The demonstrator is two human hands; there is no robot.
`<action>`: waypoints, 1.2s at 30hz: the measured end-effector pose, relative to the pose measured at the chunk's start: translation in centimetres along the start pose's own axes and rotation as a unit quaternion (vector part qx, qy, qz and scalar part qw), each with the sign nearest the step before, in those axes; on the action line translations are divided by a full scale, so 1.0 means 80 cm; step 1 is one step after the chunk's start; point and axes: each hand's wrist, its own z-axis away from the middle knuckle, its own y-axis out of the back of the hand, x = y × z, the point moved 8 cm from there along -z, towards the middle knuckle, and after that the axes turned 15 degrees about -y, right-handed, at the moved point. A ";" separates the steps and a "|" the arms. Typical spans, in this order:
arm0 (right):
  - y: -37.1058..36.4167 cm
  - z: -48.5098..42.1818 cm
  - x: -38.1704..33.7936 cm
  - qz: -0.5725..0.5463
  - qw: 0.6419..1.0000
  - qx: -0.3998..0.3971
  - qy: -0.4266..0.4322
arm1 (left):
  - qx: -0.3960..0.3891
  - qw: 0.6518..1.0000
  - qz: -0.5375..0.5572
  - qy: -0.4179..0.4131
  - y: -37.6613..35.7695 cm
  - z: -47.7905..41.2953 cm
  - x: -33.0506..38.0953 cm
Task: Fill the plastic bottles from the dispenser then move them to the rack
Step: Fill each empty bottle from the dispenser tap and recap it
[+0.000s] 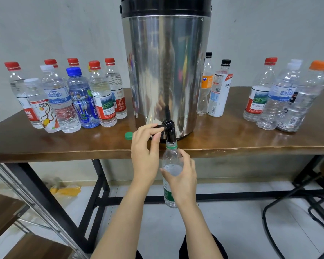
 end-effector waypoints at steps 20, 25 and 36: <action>-0.002 0.000 -0.001 0.000 1.000 -0.004 0.001 | 0.021 1.000 0.023 -0.003 -0.014 0.007 -0.012; -0.002 0.000 -0.001 -0.002 1.000 -0.004 0.001 | 0.024 0.999 0.026 0.003 -0.014 0.008 -0.011; -0.007 -0.001 0.002 -0.035 0.999 0.000 0.002 | 0.022 0.999 0.031 0.007 -0.014 0.008 -0.012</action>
